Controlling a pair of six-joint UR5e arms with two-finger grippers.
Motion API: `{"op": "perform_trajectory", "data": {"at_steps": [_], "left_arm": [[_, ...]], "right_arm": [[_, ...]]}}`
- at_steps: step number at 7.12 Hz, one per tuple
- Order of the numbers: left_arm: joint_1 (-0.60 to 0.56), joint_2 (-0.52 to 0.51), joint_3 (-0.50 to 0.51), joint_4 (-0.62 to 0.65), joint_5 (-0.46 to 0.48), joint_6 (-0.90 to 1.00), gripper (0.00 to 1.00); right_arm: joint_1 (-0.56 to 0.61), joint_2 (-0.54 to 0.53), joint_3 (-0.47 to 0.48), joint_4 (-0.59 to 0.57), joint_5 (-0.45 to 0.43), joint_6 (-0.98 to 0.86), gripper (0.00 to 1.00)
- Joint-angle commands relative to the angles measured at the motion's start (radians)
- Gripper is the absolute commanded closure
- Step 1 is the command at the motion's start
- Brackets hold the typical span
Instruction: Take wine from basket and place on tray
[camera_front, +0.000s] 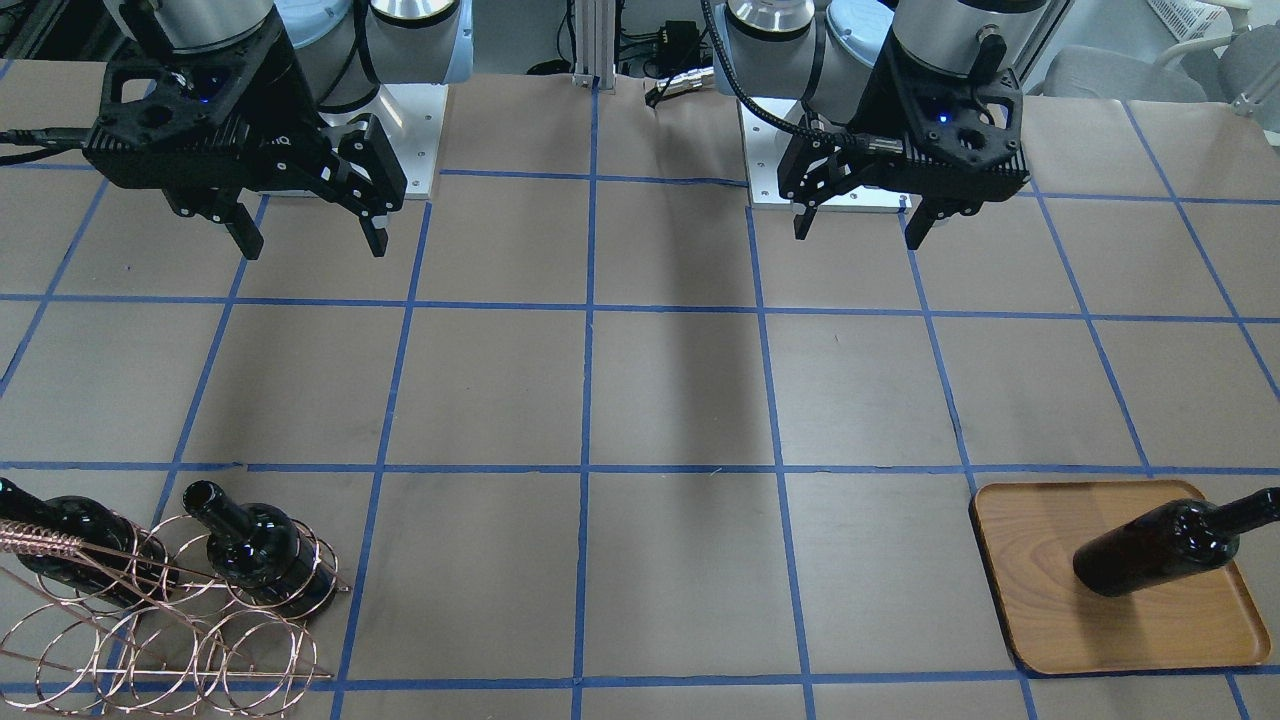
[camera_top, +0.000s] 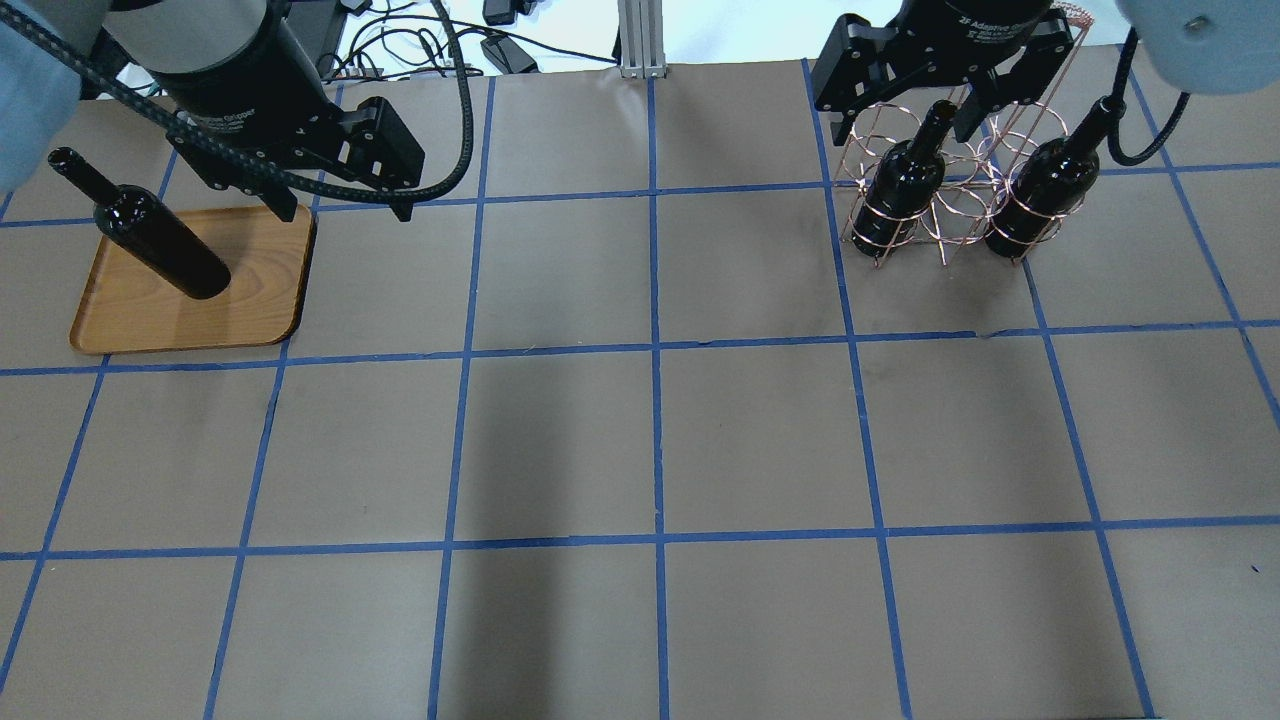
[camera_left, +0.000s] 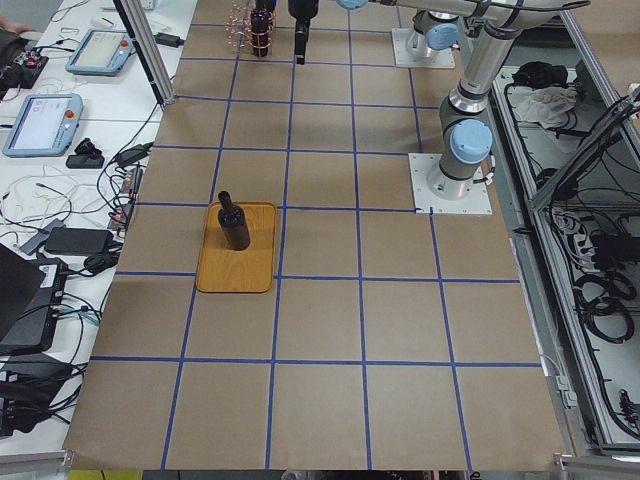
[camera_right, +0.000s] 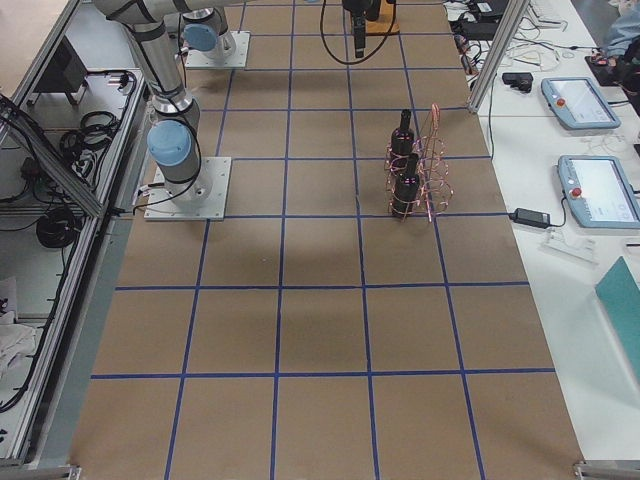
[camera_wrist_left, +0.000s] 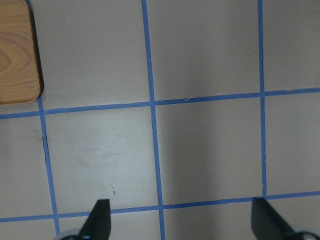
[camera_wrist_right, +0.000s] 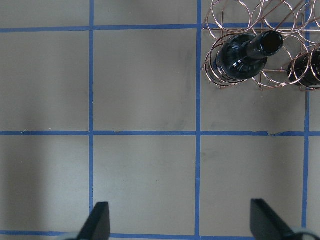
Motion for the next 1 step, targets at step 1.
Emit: {"op": "perform_trajectory", "data": {"at_steps": [1], "left_arm": [[0.005, 0.003, -0.005, 0.000, 0.004, 0.001, 0.00]], "right_arm": [[0.000, 0.000, 0.000, 0.000, 0.000, 0.001, 0.00]]}}
